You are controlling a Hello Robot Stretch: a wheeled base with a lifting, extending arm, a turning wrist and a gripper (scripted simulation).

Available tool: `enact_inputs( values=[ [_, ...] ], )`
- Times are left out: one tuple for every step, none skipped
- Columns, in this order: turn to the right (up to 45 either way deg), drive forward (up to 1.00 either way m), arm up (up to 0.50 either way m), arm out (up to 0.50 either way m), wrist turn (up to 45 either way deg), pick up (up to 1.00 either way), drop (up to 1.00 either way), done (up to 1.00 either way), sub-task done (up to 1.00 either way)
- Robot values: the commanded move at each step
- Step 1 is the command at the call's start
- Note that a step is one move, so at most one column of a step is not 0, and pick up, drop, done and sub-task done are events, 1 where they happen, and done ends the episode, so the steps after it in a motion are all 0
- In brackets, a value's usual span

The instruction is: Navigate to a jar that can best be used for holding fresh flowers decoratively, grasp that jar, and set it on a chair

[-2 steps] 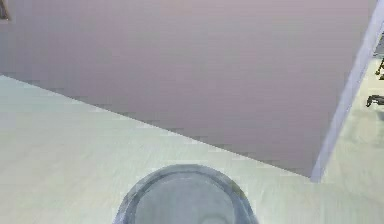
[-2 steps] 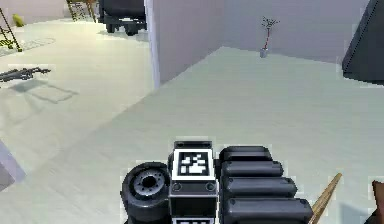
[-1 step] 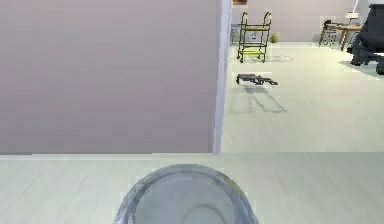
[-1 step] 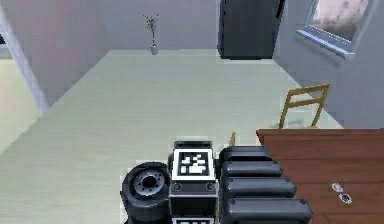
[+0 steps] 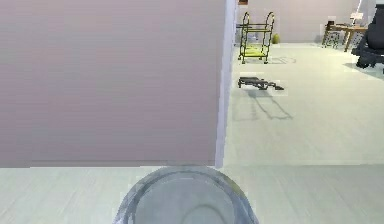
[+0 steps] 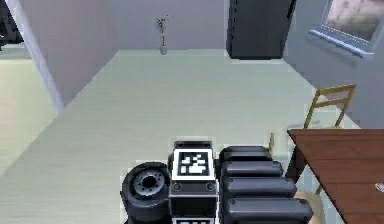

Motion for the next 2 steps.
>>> enact_inputs(
  values=[
    [0.0,0.1,0.0,0.0,0.0,0.0,0.0,0.0,0.0],
    [45.0,0.0,0.0,0.0,0.0,0.0,0.0,0.0,0.0]
  ],
)
